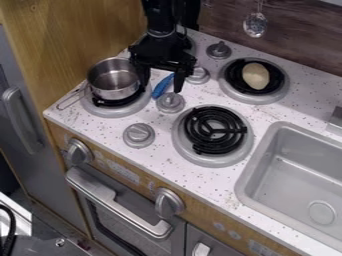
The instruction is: Move fork on top of the bottom right burner
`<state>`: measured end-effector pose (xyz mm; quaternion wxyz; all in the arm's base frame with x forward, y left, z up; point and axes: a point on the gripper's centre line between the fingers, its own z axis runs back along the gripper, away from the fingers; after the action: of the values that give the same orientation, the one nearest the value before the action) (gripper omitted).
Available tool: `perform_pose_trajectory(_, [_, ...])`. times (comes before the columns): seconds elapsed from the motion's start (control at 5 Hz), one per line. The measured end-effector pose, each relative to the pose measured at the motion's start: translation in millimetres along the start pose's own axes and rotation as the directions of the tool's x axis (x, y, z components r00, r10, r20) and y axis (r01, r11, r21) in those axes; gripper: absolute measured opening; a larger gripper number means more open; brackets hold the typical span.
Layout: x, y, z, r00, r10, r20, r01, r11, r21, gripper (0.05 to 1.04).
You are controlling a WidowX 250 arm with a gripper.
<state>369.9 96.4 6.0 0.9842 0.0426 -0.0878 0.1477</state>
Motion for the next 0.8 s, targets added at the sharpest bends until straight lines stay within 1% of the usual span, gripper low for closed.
perform_pose_trajectory(0.2, [-8, -1, -15, 0.999, -0.003, -0.043, 0.003, 1.000, 0.002, 0.999])
perform_pose_trajectory(0.6, [19, -3, -32, 0.998, -0.003, -0.055, 0.003, 1.000, -0.004, 0.999])
perform_pose_trajectory(0.8, [39, -2, -40, 0.999, -0.004, -0.042, 0.004, 1.000, -0.014, 0.999])
